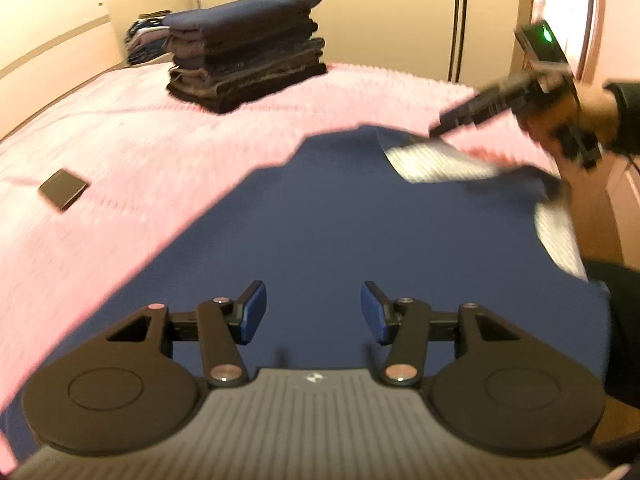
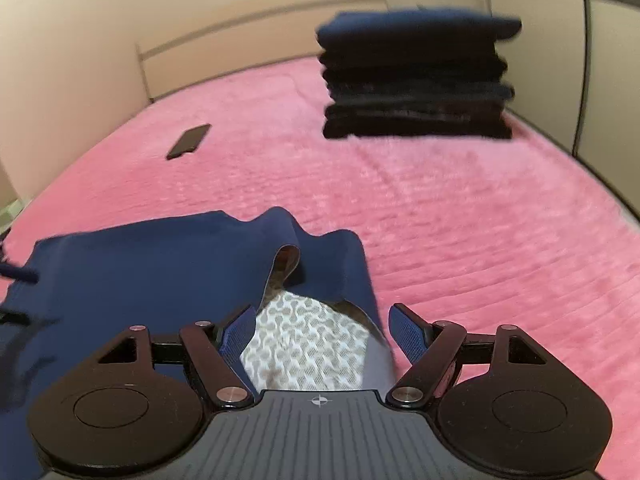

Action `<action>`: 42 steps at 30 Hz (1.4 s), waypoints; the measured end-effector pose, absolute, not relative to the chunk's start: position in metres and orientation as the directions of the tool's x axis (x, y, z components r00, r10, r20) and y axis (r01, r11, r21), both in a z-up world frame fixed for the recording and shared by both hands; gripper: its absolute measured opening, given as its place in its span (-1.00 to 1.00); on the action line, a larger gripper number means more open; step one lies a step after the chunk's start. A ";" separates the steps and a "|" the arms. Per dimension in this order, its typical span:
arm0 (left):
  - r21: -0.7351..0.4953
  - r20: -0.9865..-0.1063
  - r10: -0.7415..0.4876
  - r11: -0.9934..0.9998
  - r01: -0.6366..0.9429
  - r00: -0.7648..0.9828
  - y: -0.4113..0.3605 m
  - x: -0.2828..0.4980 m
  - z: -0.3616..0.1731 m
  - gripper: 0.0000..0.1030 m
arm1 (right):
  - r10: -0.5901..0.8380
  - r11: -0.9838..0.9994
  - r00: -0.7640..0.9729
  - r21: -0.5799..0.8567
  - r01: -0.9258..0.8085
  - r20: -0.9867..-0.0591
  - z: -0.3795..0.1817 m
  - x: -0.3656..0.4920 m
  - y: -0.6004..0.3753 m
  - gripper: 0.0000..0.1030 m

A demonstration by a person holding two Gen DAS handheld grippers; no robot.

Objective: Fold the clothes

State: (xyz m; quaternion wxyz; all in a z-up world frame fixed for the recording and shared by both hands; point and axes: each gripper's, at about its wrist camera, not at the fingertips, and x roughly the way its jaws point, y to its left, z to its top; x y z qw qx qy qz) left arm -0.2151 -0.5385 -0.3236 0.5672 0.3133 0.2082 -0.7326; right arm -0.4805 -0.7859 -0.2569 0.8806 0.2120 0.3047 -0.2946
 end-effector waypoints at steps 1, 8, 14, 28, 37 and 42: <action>0.041 -0.695 -0.698 -0.278 0.960 -0.173 -0.555 -0.211 -0.320 -0.09 | -0.390 0.718 0.631 0.208 0.664 -0.670 -0.256 -0.480 -0.788 0.49; -0.129 -0.730 -0.580 -0.402 0.906 -0.361 -0.670 -0.207 -0.280 -0.09 | -0.371 0.500 0.579 0.369 0.783 -0.726 -0.219 -0.539 -0.778 0.49; -0.288 -0.751 -0.400 -0.519 0.805 -0.526 -0.790 -0.238 -0.292 -0.06 | -0.338 0.261 0.556 0.492 0.830 -0.759 -0.209 -0.598 -0.735 0.49; -0.373 -0.875 0.113 -0.778 0.506 -0.472 -0.896 -0.342 -0.388 -0.65 | -0.305 0.003 0.622 0.652 0.758 -0.722 -0.265 -0.621 -0.691 0.49; -0.476 -0.816 0.172 -0.741 0.473 -0.552 -0.908 -0.341 -0.370 -0.89 | -0.463 -0.153 0.620 0.746 0.648 -0.634 -0.277 -0.622 -0.690 0.49; -0.518 -0.790 0.182 -0.707 0.481 -0.585 -0.903 -0.340 -0.370 -0.61 | -0.534 -0.186 0.605 0.780 0.598 -0.591 -0.280 -0.625 -0.687 0.49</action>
